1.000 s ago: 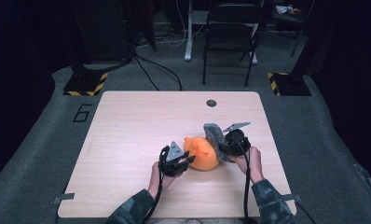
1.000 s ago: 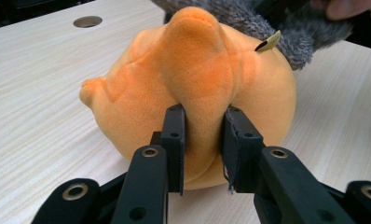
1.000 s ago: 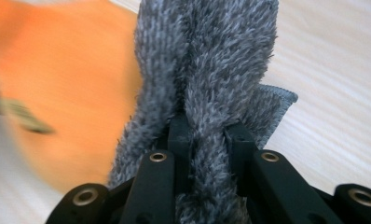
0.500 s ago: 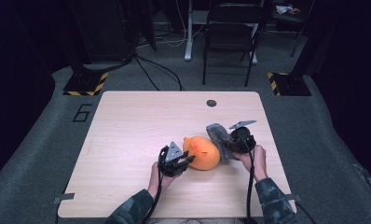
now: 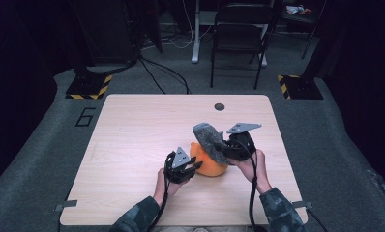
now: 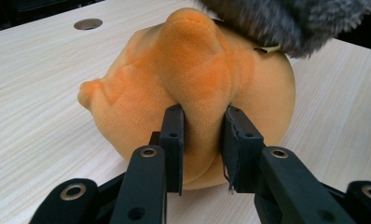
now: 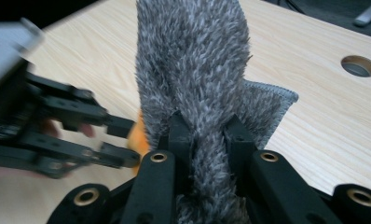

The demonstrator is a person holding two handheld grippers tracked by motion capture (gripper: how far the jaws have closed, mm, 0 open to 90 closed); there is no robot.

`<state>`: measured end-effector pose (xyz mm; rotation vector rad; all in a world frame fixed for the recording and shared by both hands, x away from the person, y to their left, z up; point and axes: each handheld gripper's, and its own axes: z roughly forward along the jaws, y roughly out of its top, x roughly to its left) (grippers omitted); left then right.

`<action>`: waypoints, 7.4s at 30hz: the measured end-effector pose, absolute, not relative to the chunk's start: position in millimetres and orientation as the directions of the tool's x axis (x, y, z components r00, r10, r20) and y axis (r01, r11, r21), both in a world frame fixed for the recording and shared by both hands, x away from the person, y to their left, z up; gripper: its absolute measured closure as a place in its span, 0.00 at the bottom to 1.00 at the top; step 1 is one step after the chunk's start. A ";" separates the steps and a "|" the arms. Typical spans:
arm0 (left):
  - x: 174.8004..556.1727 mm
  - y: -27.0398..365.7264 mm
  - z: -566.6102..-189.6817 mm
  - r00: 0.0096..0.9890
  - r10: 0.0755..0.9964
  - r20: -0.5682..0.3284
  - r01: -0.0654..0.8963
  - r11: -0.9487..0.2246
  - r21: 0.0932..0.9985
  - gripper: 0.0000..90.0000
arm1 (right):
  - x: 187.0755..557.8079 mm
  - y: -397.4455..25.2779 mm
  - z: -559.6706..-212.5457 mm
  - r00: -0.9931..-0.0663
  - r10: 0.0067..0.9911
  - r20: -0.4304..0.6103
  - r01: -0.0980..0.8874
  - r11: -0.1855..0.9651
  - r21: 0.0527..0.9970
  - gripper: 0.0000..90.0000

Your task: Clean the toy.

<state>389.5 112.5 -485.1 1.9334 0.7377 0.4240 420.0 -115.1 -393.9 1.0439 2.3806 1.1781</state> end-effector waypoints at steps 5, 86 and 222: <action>390.4 113.3 -486.2 0.761 0.649 -0.019 0.315 -0.344 0.885 0.79 | 424.7 -106.3 -415.4 -0.690 0.724 -0.025 0.476 0.479 0.737 0.86; 392.2 106.7 -491.9 0.753 0.657 0.041 0.299 -0.396 0.868 0.70 | 444.0 -128.0 -438.5 -0.610 0.792 0.003 0.585 0.448 0.677 0.86; 393.9 120.4 -485.6 0.745 0.662 -0.078 0.368 -0.312 0.876 0.80 | 441.8 -131.6 -438.3 -0.618 0.785 0.041 0.605 0.442 0.662 0.86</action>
